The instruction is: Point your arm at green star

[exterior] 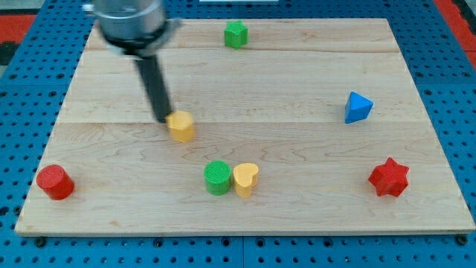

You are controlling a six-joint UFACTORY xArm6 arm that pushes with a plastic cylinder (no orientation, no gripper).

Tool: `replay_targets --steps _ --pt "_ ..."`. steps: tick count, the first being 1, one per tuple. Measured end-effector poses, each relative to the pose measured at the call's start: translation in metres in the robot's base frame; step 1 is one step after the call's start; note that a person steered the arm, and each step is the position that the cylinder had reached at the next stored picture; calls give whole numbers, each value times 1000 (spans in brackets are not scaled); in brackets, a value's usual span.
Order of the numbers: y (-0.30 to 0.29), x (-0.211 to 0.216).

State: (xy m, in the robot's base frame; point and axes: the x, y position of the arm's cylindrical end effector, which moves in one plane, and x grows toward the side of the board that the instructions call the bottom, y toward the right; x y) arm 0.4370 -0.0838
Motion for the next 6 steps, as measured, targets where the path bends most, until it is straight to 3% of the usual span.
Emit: replay_targets --steps 1,2,3,5,6 --pt "26 6" --pt "43 54" --pt "56 16" --pt "136 -181" --pt "123 -240"
